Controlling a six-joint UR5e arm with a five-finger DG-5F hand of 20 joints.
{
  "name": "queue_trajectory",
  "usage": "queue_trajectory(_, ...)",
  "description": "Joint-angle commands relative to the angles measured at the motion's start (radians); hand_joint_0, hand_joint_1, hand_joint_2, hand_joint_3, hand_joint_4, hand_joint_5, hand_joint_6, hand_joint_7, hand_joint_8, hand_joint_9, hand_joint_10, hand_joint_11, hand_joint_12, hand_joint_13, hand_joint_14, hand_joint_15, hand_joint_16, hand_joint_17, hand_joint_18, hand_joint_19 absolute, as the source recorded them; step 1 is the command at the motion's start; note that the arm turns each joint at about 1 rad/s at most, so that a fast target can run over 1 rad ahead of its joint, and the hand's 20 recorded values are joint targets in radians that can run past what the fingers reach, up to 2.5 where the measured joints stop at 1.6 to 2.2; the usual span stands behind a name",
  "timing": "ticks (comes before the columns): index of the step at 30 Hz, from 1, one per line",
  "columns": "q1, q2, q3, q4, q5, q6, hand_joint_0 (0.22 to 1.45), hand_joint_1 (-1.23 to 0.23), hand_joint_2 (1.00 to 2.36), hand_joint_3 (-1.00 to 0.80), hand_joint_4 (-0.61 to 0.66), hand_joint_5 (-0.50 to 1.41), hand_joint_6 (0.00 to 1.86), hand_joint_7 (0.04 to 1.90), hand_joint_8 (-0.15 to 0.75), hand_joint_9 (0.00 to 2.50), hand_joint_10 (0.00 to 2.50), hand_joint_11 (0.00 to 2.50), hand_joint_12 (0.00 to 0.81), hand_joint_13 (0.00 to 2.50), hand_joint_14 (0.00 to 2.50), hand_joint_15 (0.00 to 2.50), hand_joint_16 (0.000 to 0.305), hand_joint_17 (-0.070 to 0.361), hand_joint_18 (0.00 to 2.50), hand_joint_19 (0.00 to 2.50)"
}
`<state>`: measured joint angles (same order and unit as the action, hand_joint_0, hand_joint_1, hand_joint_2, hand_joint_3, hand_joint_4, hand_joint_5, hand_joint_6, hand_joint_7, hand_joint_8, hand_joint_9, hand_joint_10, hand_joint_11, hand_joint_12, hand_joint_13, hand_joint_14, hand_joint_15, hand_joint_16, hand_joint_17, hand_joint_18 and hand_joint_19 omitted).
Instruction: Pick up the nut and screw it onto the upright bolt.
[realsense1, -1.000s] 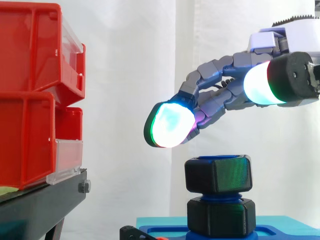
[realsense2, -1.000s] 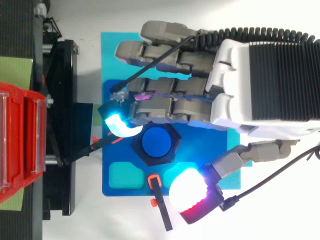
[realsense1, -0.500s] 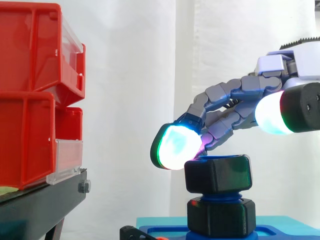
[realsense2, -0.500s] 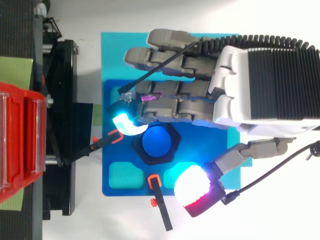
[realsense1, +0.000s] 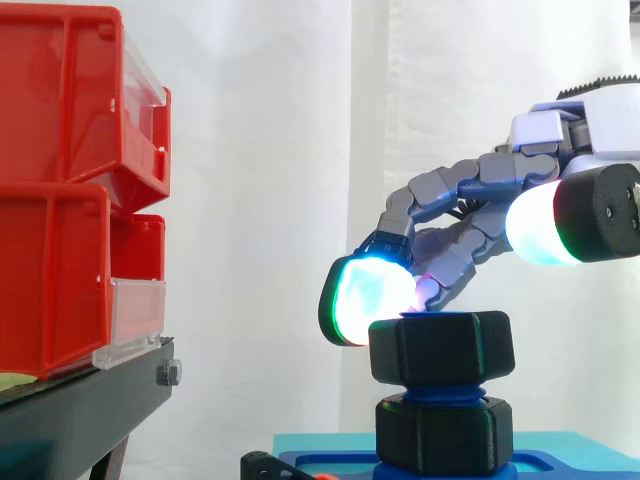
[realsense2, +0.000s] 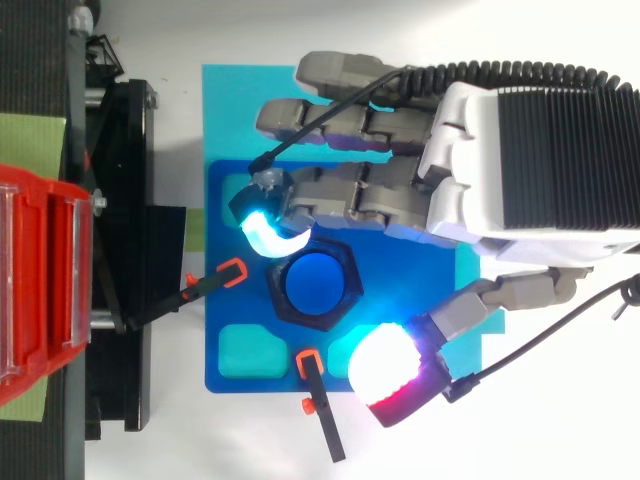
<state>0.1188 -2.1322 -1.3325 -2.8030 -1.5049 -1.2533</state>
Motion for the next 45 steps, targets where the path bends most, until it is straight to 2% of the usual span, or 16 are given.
queue_trajectory(1, -0.002, 0.0, -0.001, -0.001, -0.002, 0.0, 0.42, -0.34, 1.0, -0.5, 0.17, -0.03, 0.5, 1.09, 0.307, 0.88, 0.0, 0.0, 0.394, 0.39, 0.0, 0.0, 0.057, 0.127, 0.15, 0.1)
queue_trajectory(5, -0.004, 0.0, -0.001, -0.01, 0.0, -0.002, 0.44, -0.34, 1.0, -0.5, 0.15, 0.0, 0.5, 1.18, 0.303, 0.96, 0.0, 0.0, 0.386, 0.45, 0.0, 0.0, 0.054, 0.122, 0.22, 0.11)
queue_trajectory(9, -0.013, 0.0, -0.001, -0.027, -0.002, -0.002, 0.44, -0.34, 1.0, -0.5, 0.09, 0.03, 0.5, 1.27, 0.288, 1.09, 0.0, 0.01, 0.369, 0.55, 0.0, 0.0, 0.051, 0.115, 0.36, 0.14)
queue_trajectory(15, -0.022, 0.006, 0.003, -0.032, -0.003, -0.003, 0.44, -0.29, 1.0, -0.5, 0.03, 0.07, 0.5, 1.3, 0.231, 1.34, 0.0, 0.02, 0.335, 0.73, 0.0, 0.01, 0.047, 0.107, 0.53, 0.18)
queue_trajectory(18, -0.027, 0.008, 0.026, -0.052, -0.005, -0.005, 0.45, -0.28, 1.0, -0.5, 0.02, 0.08, 0.5, 1.31, 0.213, 1.44, 0.0, 0.04, 0.323, 0.8, 0.0, 0.01, 0.045, 0.101, 0.63, 0.2)
queue_trajectory(20, -0.03, 0.008, 0.044, -0.087, -0.006, -0.011, 0.45, -0.28, 1.0, -0.5, 0.03, 0.09, 0.5, 1.33, 0.182, 1.52, 0.0, 0.04, 0.314, 0.87, 0.0, 0.02, 0.044, 0.099, 0.69, 0.22)
queue_trajectory(22, -0.033, 0.008, 0.073, -0.161, -0.009, -0.026, 0.46, -0.3, 1.0, -0.5, 0.04, 0.1, 0.5, 1.37, 0.167, 1.76, 0.01, 0.13, 0.262, 0.99, 0.0, 0.01, 0.037, 0.083, 0.83, 0.24)
queue_trajectory(25, -0.033, 0.008, 0.096, -0.214, -0.009, -0.044, 0.47, -0.32, 1.0, -0.5, 0.05, 0.11, 0.5, 1.4, 0.17, 1.99, 0.01, 0.22, 0.217, 1.13, 0.0, 0.0, 0.031, 0.069, 0.97, 0.27)
queue_trajectory(29, -0.033, 0.008, 0.122, -0.259, -0.005, -0.058, 0.47, -0.33, 1.0, -0.5, 0.04, 0.12, 0.5, 1.42, 0.185, 2.07, 0.01, 0.25, 0.201, 1.22, 0.0, 0.0, 0.027, 0.06, 1.07, 0.29)
queue_trajectory(33, -0.033, 0.008, 0.144, -0.285, -0.005, -0.061, 0.47, -0.33, 1.0, -0.5, 0.02, 0.1, 0.5, 1.39, 0.179, 1.94, 0.01, 0.2, 0.212, 1.18, 0.0, 0.0, 0.03, 0.067, 1.01, 0.29)
queue_trajectory(36, -0.033, 0.008, 0.159, -0.296, -0.006, -0.06, 0.46, -0.33, 1.0, -0.5, 0.14, 0.02, 0.51, 1.15, 0.241, 1.62, 0.01, 0.19, 0.285, 0.99, 0.0, 0.04, 0.04, 0.091, 0.85, 0.31)
queue_trajectory(37, -0.033, 0.008, 0.168, -0.296, -0.009, -0.057, 0.46, -0.33, 1.0, -0.5, 0.2, -0.04, 0.5, 0.97, 0.275, 1.45, 0.01, 0.18, 0.307, 0.91, 0.0, 0.07, 0.045, 0.102, 0.79, 0.33)
queue_trajectory(38, -0.033, 0.008, 0.176, -0.296, -0.009, -0.057, 0.45, -0.33, 1.0, -0.5, 0.2, -0.08, 0.5, 0.92, 0.274, 1.37, 0.01, 0.17, 0.324, 0.85, 0.0, 0.06, 0.046, 0.103, 0.74, 0.32)
queue_trajectory(40, -0.033, 0.008, 0.188, -0.294, -0.008, -0.055, 0.44, -0.34, 1.0, -0.5, 0.16, -0.14, 0.5, 0.81, 0.275, 1.05, 0.0, 0.1, 0.353, 0.66, 0.0, 0.05, 0.049, 0.111, 0.51, 0.29)
queue_trajectory(42, -0.036, 0.008, 0.228, -0.291, -0.009, -0.052, 0.44, -0.35, 1.0, -0.5, 0.14, -0.16, 0.5, 0.75, 0.267, 0.93, 0.0, 0.04, 0.361, 0.59, 0.0, 0.06, 0.052, 0.116, 0.43, 0.28)
queue_trajectory(45, -0.033, 0.008, 0.231, -0.289, -0.009, -0.052, 0.44, -0.35, 1.0, -0.5, 0.11, -0.18, 0.5, 0.69, 0.255, 0.79, 0.0, 0.0, 0.364, 0.52, 0.0, 0.03, 0.052, 0.117, 0.32, 0.24)
